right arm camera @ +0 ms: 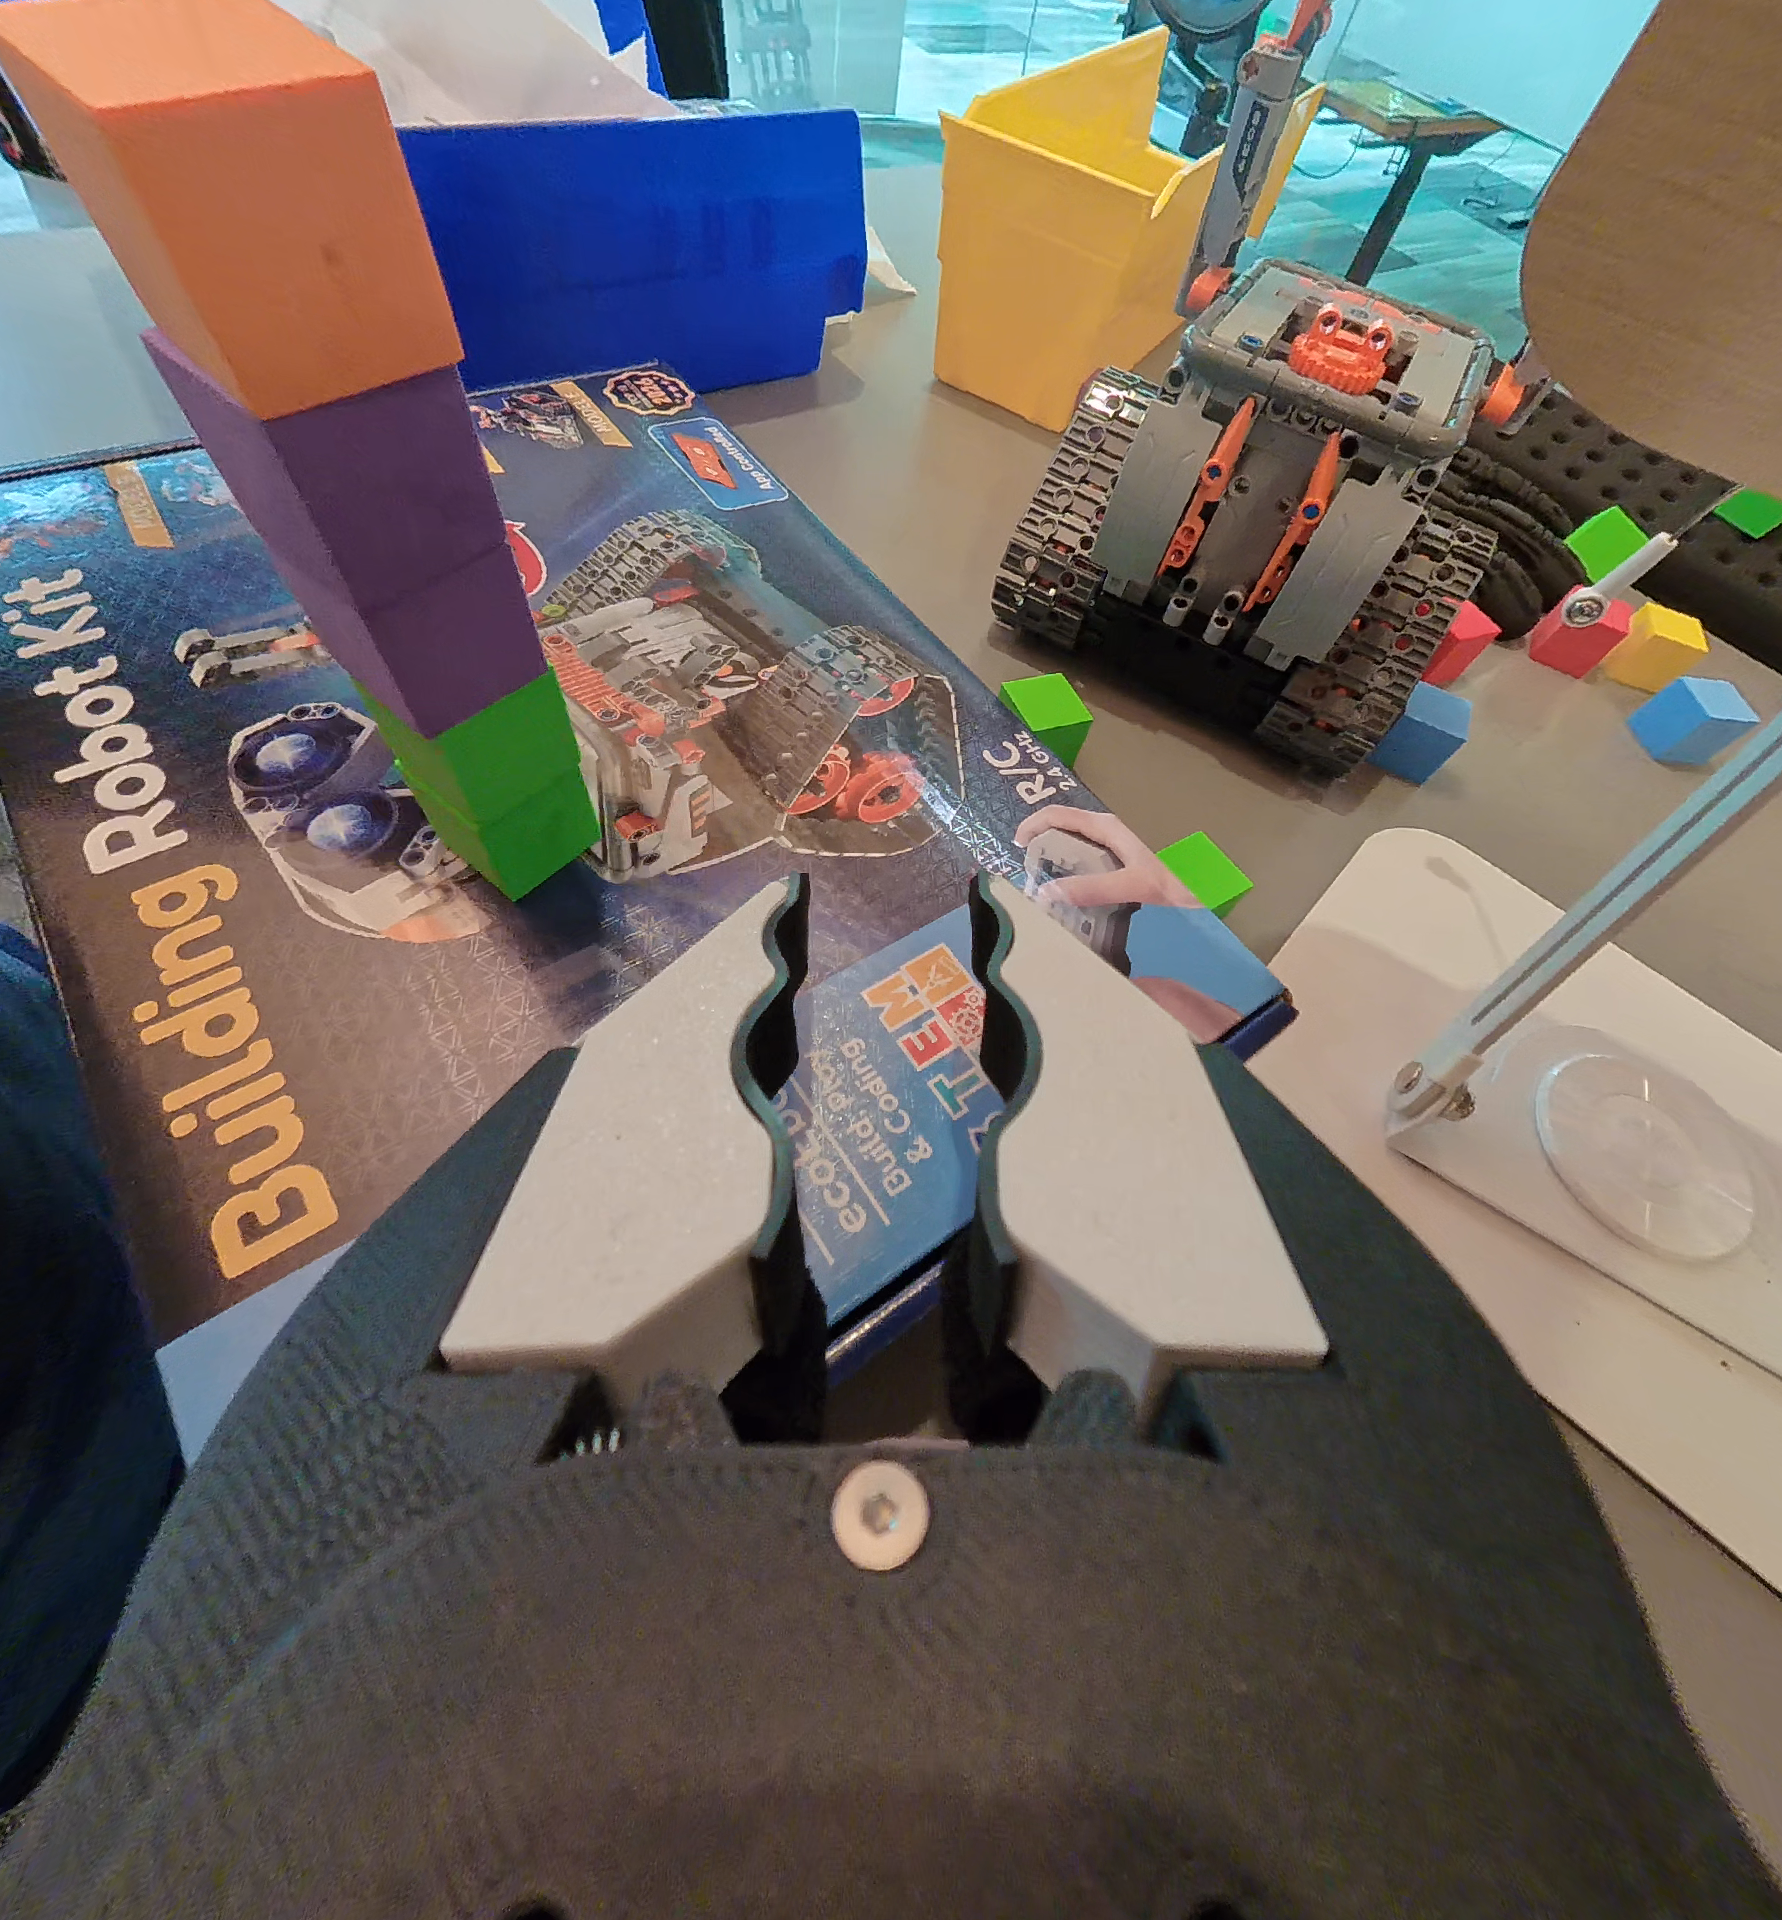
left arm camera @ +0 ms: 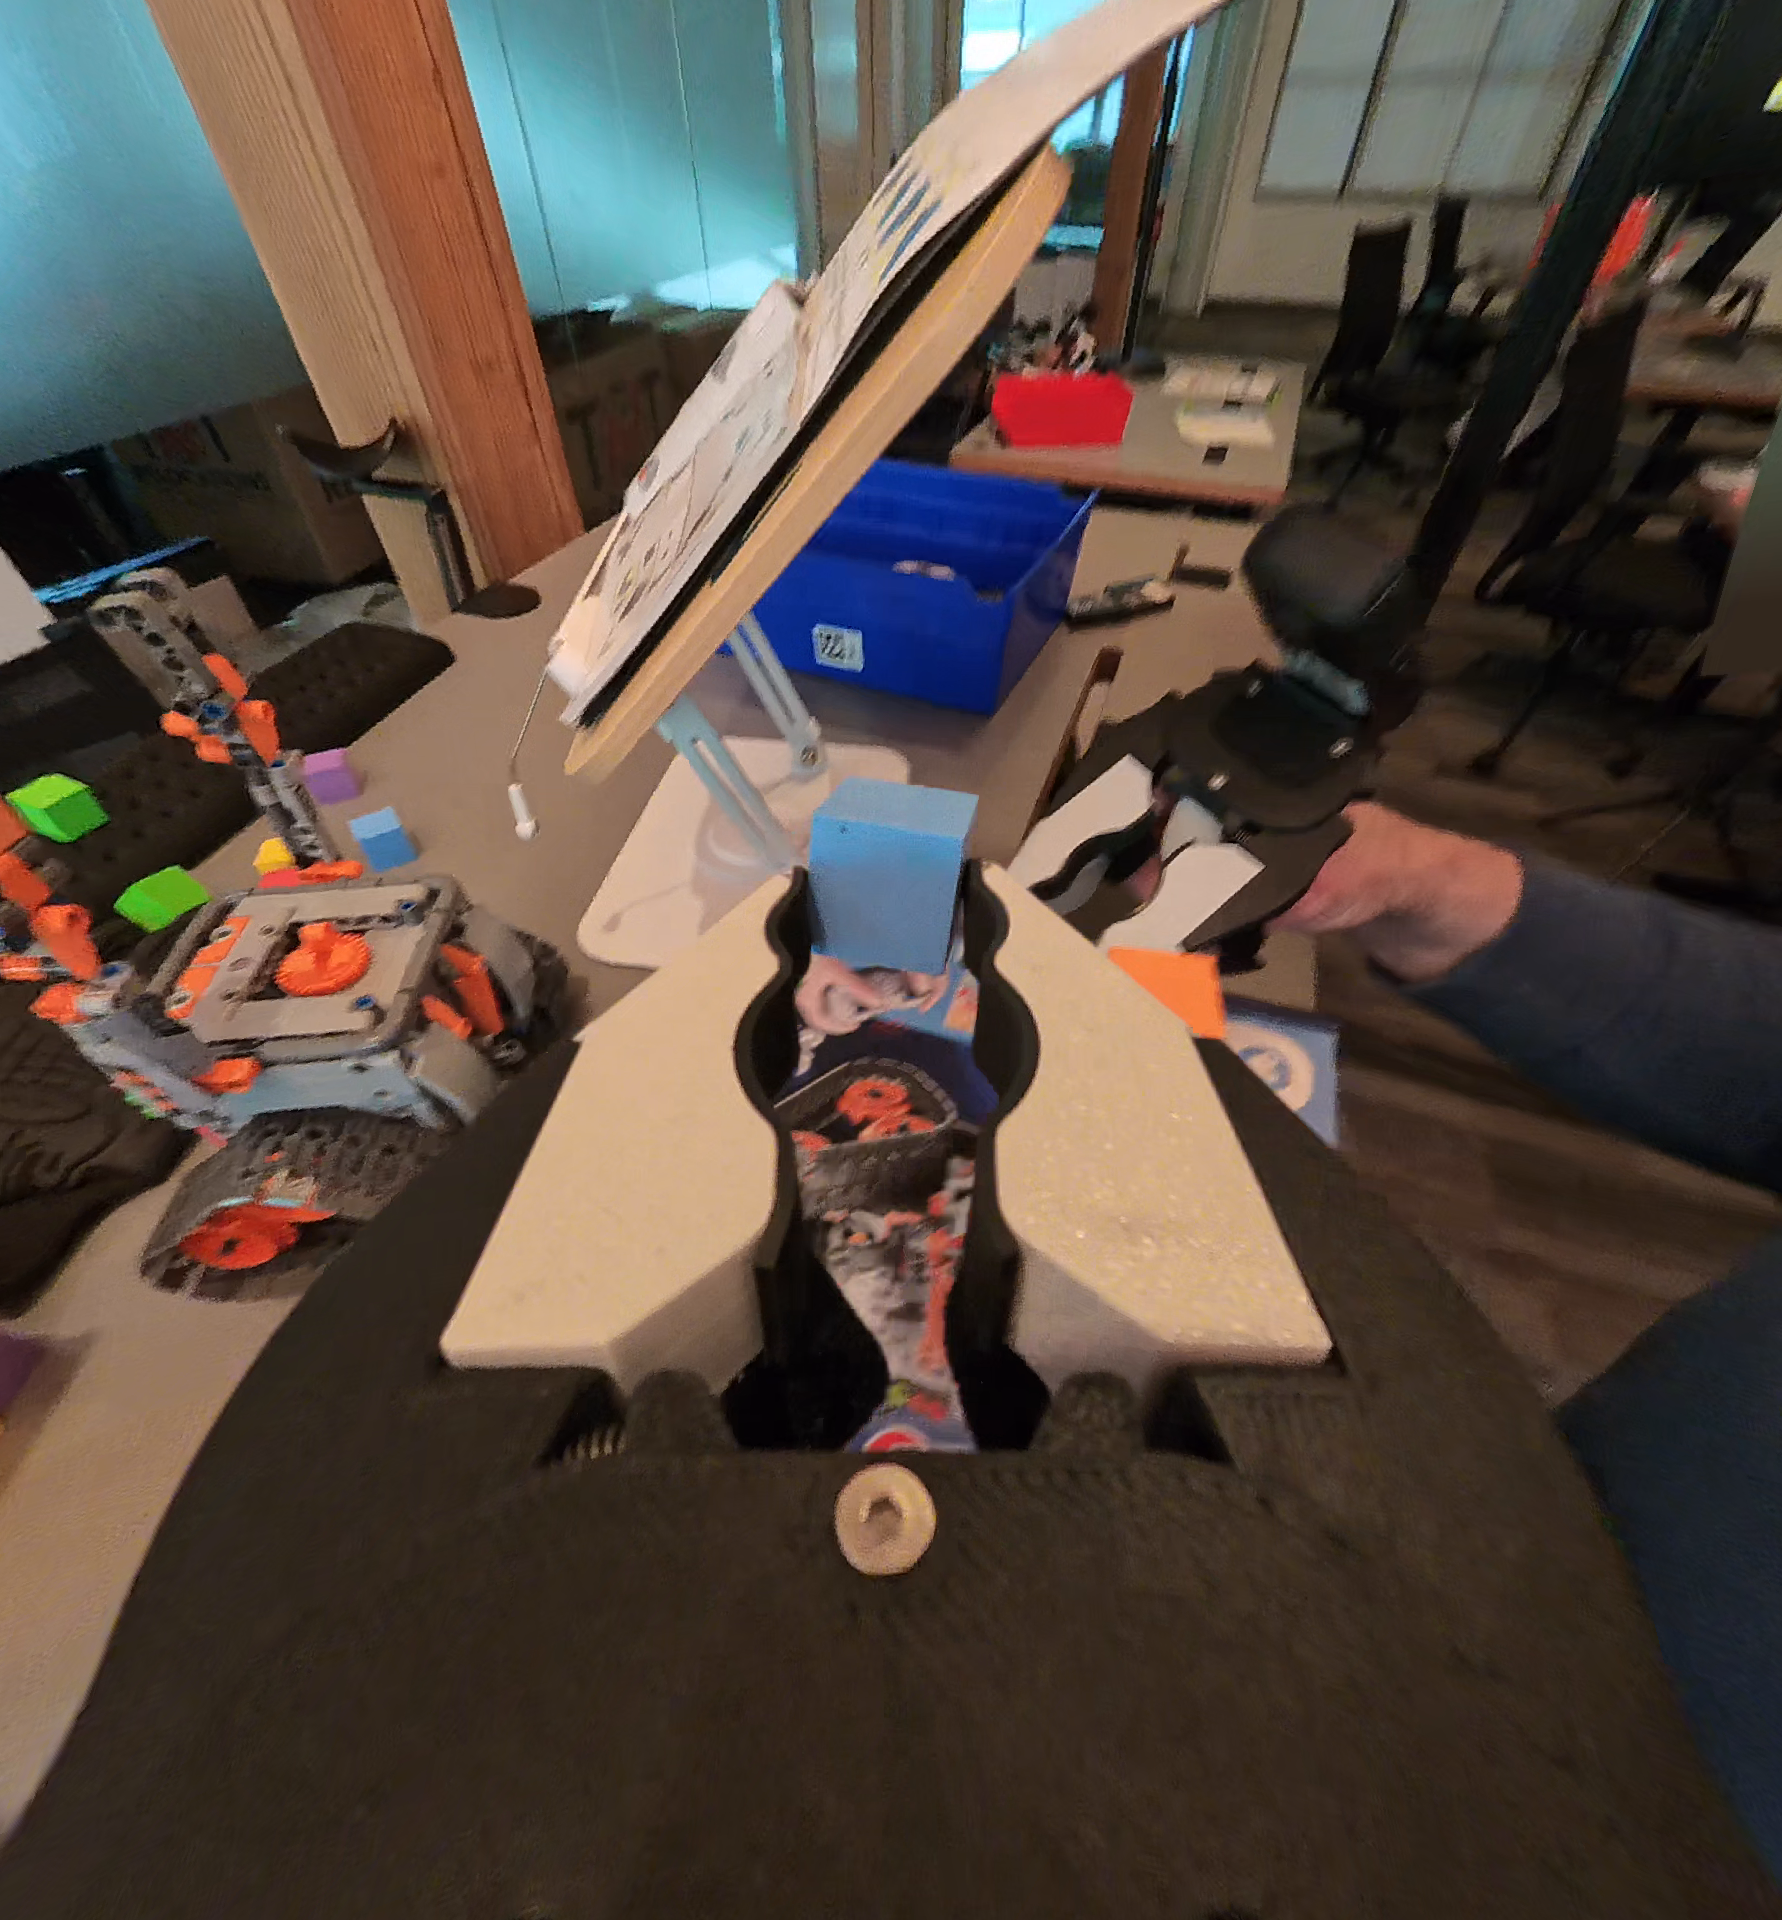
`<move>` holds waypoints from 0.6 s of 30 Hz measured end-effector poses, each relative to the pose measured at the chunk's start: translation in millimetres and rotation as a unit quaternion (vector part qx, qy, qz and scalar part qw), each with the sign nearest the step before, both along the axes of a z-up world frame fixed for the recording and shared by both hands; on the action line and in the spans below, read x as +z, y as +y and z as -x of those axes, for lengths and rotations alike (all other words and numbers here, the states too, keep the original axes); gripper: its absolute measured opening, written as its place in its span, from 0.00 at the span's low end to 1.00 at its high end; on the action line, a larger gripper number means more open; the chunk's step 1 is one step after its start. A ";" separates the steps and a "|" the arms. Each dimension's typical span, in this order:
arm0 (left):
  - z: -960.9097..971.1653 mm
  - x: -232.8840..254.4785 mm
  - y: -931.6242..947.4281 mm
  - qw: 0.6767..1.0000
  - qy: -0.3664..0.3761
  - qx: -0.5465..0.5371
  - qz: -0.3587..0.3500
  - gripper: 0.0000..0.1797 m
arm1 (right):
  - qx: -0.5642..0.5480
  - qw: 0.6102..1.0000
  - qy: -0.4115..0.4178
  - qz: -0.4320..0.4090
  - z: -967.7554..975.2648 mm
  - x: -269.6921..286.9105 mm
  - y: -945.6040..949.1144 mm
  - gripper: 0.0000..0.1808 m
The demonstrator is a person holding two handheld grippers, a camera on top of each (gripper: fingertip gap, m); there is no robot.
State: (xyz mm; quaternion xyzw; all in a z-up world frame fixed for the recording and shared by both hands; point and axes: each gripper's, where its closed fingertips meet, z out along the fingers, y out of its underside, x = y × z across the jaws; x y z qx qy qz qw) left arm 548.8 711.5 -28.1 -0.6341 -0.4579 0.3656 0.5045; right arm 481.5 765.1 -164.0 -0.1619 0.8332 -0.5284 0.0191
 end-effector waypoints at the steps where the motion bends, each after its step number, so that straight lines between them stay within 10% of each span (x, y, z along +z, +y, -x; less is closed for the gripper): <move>1: -1.2 3.1 7.7 1.000 0.011 -0.008 -0.018 0.15 | -0.001 1.000 -0.003 0.001 -0.1 0.2 0.4 0.16; 18: -2.5 -7.1 64.5 0.992 0.078 -0.006 -0.099 0.15 | -0.002 1.000 -0.025 0.006 -1.8 6.5 2.5 0.16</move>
